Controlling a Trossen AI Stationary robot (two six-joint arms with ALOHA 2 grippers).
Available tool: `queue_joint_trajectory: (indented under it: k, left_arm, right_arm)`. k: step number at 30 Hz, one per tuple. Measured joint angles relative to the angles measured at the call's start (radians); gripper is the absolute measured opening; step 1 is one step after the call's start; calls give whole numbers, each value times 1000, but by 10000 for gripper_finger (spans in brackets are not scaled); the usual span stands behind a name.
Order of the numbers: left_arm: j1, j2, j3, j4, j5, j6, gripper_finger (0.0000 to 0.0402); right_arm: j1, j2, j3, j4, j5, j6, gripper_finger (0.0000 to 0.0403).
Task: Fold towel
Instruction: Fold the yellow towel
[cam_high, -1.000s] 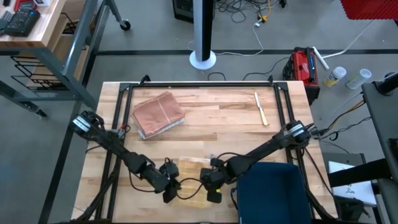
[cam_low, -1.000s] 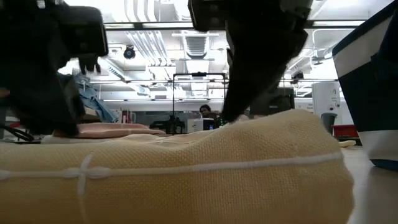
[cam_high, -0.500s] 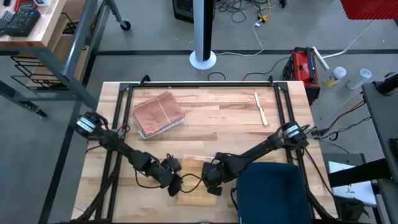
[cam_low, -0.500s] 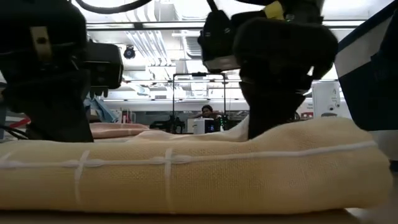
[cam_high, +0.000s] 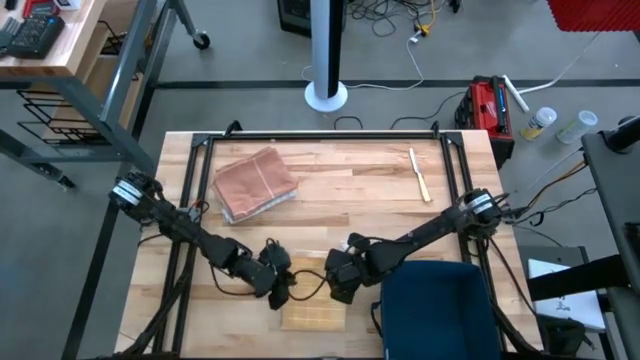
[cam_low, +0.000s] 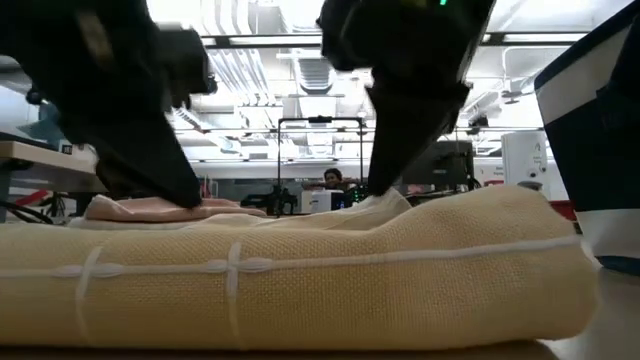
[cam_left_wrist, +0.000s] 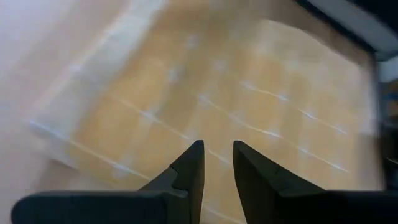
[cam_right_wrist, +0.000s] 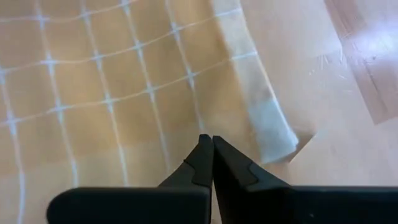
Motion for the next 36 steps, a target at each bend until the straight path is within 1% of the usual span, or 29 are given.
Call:
queue_joint_trajectory:
  k: [4,8,10,13,15,19,22,25,27,29,34,36]
  left_arm:
    - [68,44,-5,-82,17,-48,75]
    - [110,66,-1,-127,44,-124,75]
    - [127,77,-1,-141,74,-133,75]
    - [130,71,-2,-146,80,-113,75]
    - [130,50,-3,-172,79,-88,75]
    - [130,-27,-9,-363,48,-107,75]
    - [130,-100,-13,-493,25,-152,75]
    - [128,-184,-12,-521,4,-173,75]
    - [128,-240,-12,-525,-11,-166,75]
    - [128,-298,-11,-520,-26,-148,75]
    - [129,-430,-10,-482,-37,-19,75]
    - [141,-463,-9,-475,-66,66,75]
  right_arm:
    - [-22,39,-15,-12,1,1,0]
    - [-24,48,-23,-18,1,7,0]
    - [-23,49,-28,-21,2,3,0]
    - [-23,49,-37,-17,26,0,0]
    - [-23,49,-40,-20,76,-20,0]
    - [-42,31,-40,-25,169,-75,0]
    - [-71,18,-43,-24,195,-124,0]
    - [-103,-8,-52,-26,210,-173,0]
    - [-128,-34,-56,-17,199,-199,0]
    - [-155,-65,-62,-6,164,-244,0]
    - [-246,-166,-78,95,9,-409,0]
    - [-302,-201,-81,146,-67,-481,0]
